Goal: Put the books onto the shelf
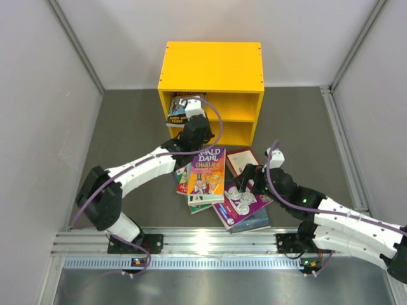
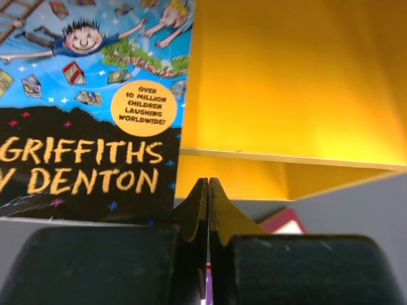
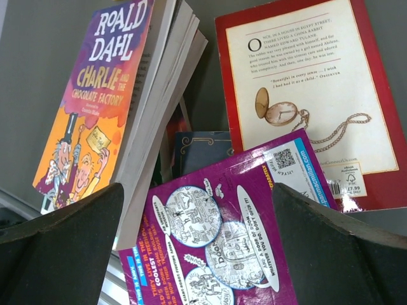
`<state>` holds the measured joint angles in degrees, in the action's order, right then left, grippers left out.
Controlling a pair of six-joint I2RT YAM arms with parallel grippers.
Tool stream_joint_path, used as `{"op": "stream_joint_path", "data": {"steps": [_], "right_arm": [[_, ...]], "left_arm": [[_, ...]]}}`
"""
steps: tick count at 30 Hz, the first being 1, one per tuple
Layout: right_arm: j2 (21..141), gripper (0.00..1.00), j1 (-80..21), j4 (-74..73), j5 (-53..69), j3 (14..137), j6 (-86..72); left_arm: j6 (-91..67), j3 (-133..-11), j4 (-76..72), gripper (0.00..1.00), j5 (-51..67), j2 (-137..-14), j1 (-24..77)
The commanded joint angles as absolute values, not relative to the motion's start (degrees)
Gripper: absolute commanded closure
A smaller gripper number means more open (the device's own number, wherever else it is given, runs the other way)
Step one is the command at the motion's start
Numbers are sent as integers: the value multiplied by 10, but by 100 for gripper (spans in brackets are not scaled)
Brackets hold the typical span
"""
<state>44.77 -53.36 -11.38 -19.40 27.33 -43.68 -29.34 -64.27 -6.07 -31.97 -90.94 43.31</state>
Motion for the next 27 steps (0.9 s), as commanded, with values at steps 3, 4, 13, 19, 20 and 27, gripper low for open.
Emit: {"op": "stream_joint_path", "data": {"steps": [3, 4, 13, 19, 20, 27], "right_arm": [[463, 0, -526, -82, -191, 271, -439], [467, 0, -526, -76, -187, 271, -439], [489, 0, -526, -59, -178, 268, -446], [481, 0, -524, -61, -182, 261, -447], [479, 0, -526, -62, -183, 258, -447], [493, 0, -525, -50, -184, 254, -447]], "left_arm": [[-308, -617, -64, 100, -272, -819, 433], [-307, -612, -56, 100, -275, -811, 433], [-265, -568, -22, 100, -315, -768, 428], [-264, -547, -16, 100, -337, -750, 422], [-262, -541, -15, 100, -339, -746, 420], [-251, -542, -12, 100, -347, -753, 401]]}}
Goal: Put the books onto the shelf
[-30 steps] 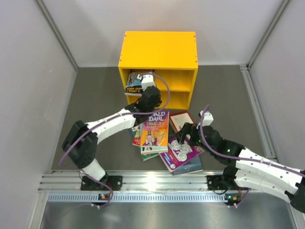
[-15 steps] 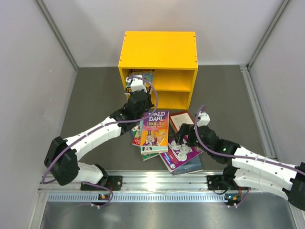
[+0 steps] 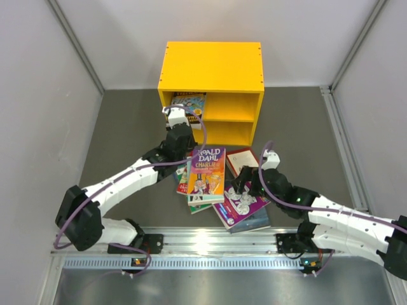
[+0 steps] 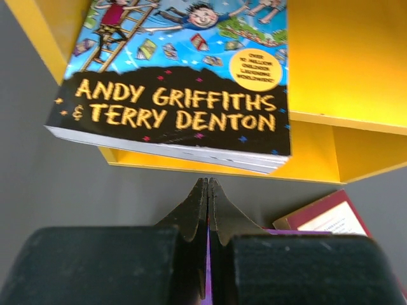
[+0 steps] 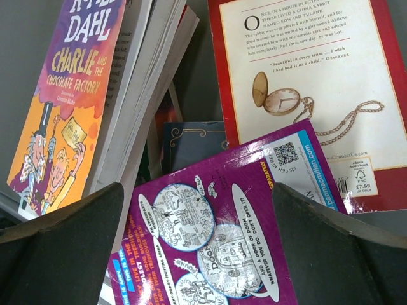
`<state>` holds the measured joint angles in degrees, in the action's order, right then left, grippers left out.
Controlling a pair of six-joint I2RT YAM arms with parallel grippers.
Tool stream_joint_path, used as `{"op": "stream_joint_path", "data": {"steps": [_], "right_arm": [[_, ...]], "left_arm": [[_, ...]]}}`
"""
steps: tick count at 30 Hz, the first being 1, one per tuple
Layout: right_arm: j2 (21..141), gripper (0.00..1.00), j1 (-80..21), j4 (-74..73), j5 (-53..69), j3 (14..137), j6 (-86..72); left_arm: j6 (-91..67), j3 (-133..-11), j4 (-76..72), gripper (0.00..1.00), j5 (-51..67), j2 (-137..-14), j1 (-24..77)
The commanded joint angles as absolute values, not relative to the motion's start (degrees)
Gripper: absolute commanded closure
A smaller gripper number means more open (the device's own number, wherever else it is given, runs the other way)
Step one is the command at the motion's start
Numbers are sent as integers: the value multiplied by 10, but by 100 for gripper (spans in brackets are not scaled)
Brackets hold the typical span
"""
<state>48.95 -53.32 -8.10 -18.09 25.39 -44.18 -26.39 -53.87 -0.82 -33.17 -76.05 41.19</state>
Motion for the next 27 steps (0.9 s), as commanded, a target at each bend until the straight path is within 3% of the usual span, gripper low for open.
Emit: {"op": "stream_joint_path", "data": {"steps": [1, 15, 27], "right_arm": [[497, 0, -525, -47, -183, 255, -447], [499, 0, -517, -41, -182, 248, -440], [517, 0, -509, -21, -171, 242, -438]], "left_arm": [[-254, -542, -15, 100, -343, -756, 389], [-271, -573, -78, 100, -305, -837, 323], [-325, -624, -82, 100, -380, -869, 317]]}}
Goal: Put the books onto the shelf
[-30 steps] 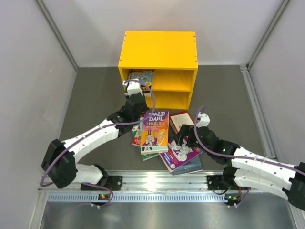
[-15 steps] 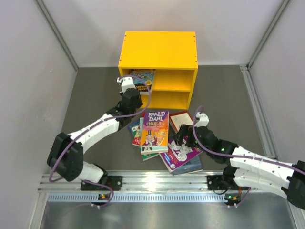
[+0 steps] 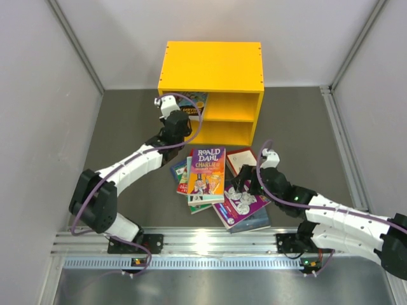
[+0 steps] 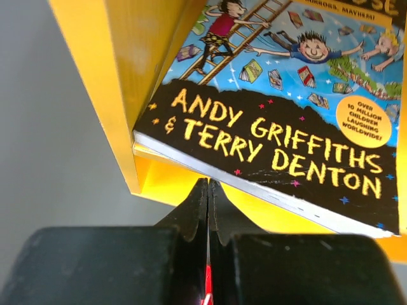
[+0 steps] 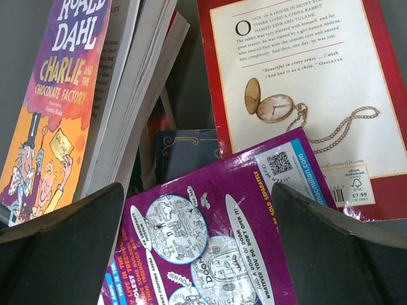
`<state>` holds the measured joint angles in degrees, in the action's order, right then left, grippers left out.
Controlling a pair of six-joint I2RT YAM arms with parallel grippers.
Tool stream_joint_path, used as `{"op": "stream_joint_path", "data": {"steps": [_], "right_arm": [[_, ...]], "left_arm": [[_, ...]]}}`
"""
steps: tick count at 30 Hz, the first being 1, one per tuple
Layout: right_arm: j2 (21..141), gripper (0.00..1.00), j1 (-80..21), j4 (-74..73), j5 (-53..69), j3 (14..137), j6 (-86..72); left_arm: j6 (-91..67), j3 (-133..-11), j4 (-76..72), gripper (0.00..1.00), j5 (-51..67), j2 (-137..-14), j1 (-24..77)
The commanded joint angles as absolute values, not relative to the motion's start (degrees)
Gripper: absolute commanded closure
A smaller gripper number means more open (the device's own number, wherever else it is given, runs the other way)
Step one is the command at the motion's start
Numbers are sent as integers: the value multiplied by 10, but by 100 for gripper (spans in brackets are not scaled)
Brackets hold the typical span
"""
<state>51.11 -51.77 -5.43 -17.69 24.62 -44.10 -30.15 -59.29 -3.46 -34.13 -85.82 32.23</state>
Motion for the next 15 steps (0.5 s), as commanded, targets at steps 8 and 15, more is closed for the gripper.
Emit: {"op": "stream_joint_path", "data": {"steps": [8, 15], "right_arm": [[511, 0, -503, -18, -169, 235, -435], [497, 0, -501, -13, -152, 227, -427]], "left_arm": [[-361, -641, -48, 100, -375, -897, 314], [-388, -541, -5, 100, -341, -771, 314]]}}
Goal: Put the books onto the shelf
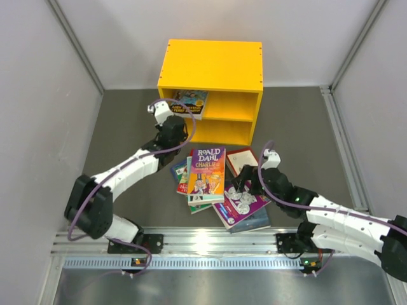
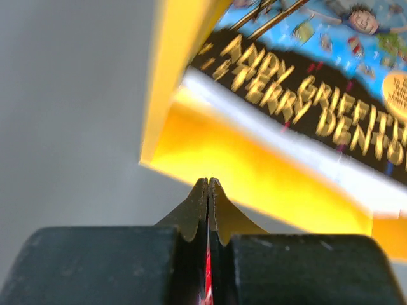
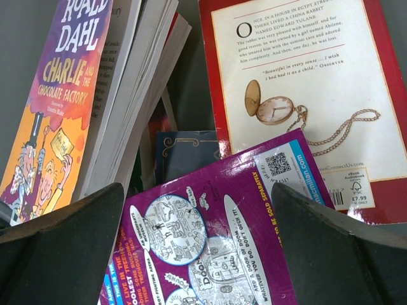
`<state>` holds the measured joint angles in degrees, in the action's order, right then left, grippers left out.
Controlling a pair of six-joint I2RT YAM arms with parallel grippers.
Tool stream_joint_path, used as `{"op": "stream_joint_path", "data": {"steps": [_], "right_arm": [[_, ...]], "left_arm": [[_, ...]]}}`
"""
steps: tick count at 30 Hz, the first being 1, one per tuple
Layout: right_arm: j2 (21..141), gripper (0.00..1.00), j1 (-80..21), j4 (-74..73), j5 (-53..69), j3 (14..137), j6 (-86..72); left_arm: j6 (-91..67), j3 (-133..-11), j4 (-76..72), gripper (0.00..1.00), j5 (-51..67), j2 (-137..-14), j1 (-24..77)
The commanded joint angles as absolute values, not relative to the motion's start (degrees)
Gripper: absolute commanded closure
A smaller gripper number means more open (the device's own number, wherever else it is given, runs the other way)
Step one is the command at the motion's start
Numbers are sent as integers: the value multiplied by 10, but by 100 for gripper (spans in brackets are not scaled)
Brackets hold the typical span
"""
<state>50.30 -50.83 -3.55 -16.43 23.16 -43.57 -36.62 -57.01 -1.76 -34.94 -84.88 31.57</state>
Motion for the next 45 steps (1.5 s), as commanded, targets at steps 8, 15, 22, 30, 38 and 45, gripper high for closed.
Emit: {"op": "stream_joint_path", "data": {"steps": [8, 15, 22, 30, 38, 45], "right_arm": [[535, 0, -502, 110, -64, 228, -425], [631, 0, -500, 197, -26, 247, -448], [694, 0, -505, 235, -31, 279, -457], [683, 30, -509, 240, -51, 280, -455], [696, 59, -510, 268, -34, 279, -460], [683, 59, -513, 290, -18, 278, -459]], "left_arm": [[-415, -454, 107, 68, -233, -626, 315], [-475, -347, 102, 59, -158, -563, 318], [-509, -307, 71, 61, -129, -572, 350], [-519, -296, 55, 63, -130, -579, 374], [-526, -301, 36, 65, -134, -607, 400], [-531, -316, 22, 66, -138, -642, 424]]}}
